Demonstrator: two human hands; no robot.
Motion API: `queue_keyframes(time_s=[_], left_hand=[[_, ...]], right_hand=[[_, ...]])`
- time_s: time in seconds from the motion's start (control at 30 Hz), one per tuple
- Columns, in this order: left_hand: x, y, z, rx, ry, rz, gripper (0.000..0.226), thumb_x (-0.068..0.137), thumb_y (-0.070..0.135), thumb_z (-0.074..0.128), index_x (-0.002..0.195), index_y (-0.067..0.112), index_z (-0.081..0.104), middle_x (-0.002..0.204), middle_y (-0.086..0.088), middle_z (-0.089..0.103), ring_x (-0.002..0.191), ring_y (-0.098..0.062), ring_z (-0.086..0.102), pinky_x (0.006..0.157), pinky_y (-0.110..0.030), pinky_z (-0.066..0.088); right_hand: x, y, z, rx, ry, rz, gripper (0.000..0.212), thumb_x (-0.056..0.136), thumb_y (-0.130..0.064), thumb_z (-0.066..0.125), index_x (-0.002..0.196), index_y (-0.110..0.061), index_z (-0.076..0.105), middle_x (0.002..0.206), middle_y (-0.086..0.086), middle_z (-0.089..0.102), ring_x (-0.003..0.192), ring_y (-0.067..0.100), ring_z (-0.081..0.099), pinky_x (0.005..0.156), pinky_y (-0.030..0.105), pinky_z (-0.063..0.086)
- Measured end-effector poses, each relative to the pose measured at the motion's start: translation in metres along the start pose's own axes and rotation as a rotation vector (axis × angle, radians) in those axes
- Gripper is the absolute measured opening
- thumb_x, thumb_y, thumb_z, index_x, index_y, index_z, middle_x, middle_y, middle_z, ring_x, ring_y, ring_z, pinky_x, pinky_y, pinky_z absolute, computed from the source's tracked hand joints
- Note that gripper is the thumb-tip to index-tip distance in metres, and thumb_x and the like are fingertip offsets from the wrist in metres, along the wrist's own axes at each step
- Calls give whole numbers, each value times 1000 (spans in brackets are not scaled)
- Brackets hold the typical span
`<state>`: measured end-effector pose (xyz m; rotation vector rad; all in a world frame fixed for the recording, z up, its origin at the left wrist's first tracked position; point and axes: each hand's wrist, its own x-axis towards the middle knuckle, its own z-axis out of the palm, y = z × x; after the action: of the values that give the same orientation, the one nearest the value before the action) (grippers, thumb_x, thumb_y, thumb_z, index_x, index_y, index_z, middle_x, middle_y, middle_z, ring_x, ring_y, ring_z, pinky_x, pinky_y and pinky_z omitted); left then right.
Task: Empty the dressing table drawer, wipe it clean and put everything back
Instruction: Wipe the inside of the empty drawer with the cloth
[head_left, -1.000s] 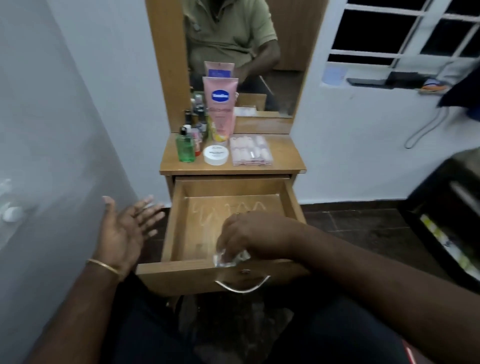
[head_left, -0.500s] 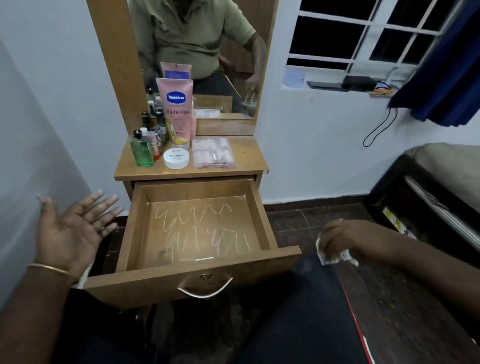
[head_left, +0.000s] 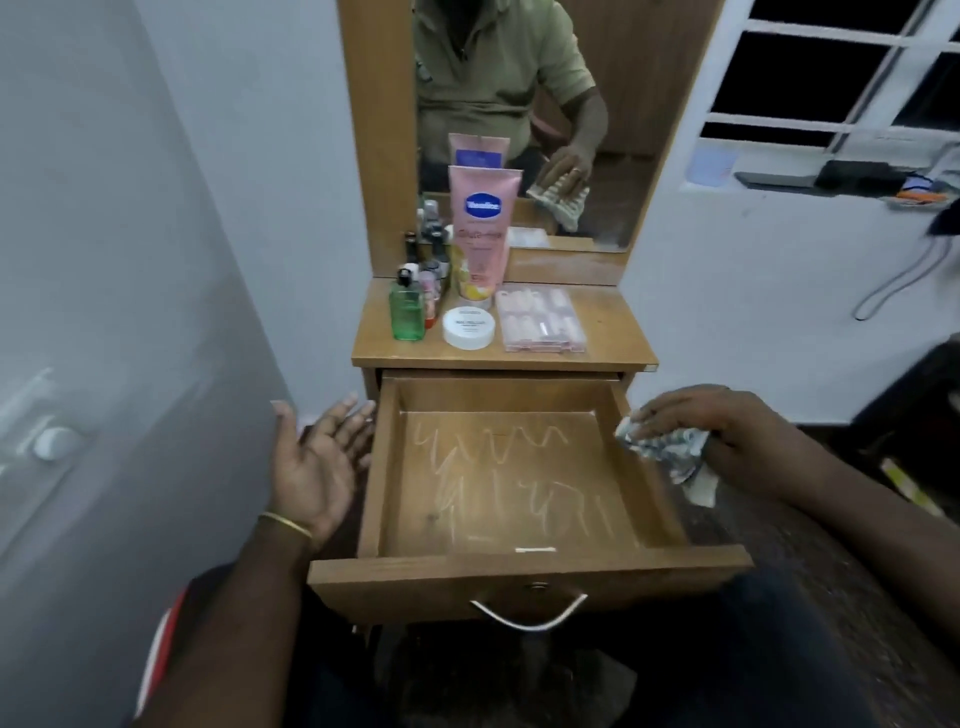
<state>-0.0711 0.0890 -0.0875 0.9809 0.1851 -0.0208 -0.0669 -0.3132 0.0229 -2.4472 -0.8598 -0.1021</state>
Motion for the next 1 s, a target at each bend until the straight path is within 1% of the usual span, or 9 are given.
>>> queue_keyframes(time_s=[0.13,0.2,0.3,0.37,0.5,0.57,0.73,0.87,1.0], left_hand=[[9,-6,2,-117,38,7,99,83,82,13,153,13,25,149,-10,45,139,-24,40,118,-41,23],[11,-6,2,-152,33,16,102,81,82,14,155,13,19,153,-10,40,140,-23,37,120,-42,19],[14,-11,4,-152,3,21,103,81,83,14,156,13,13,152,-12,40,140,-23,38,121,-44,18],[17,-14,3,-134,-2,17,105,77,84,15,155,14,12,152,-13,41,139,-22,40,121,-45,19],[19,-17,3,-115,-8,6,107,75,85,15,156,17,9,156,-11,34,142,-19,35,122,-45,16],[20,-16,4,-106,-10,9,106,76,85,13,156,16,9,156,-11,33,142,-19,34,122,-43,17],[20,-13,5,-130,-19,-13,111,71,85,16,154,12,18,144,-7,49,129,-17,49,105,-30,38],[19,-12,4,-68,-41,-57,111,72,85,10,153,11,26,155,-5,36,138,-16,37,120,-43,20],[20,-13,3,33,-23,-73,109,72,85,11,150,12,32,149,-2,43,134,-13,41,117,-39,25]], right_hand=[[75,-59,61,47,-63,-14,41,77,-2,55,107,-19,77,116,-4,72,108,9,65,93,30,53],[111,-81,97,9,-53,69,42,82,1,61,110,-26,74,118,-5,71,106,13,64,91,36,53],[154,-100,140,-92,54,275,40,88,-10,60,119,-32,68,118,-7,68,98,15,62,82,37,55],[172,-106,160,-184,31,308,39,89,-16,61,123,-33,66,120,-7,67,103,17,62,84,37,55],[189,-116,186,-333,-8,251,28,89,-15,59,114,-26,66,118,-3,65,112,24,59,84,37,53],[194,-120,190,-405,-49,221,30,91,-14,57,118,-24,63,123,-2,62,114,25,57,82,36,50],[180,-139,180,-488,-172,77,29,94,-16,56,122,-19,64,125,2,61,112,25,55,82,37,52],[143,-159,174,-440,-351,-64,36,89,-19,64,126,-20,63,126,3,61,111,24,55,91,40,51],[113,-160,168,-297,-464,-120,34,89,-25,66,123,-27,67,123,-2,63,110,23,55,87,41,52]])
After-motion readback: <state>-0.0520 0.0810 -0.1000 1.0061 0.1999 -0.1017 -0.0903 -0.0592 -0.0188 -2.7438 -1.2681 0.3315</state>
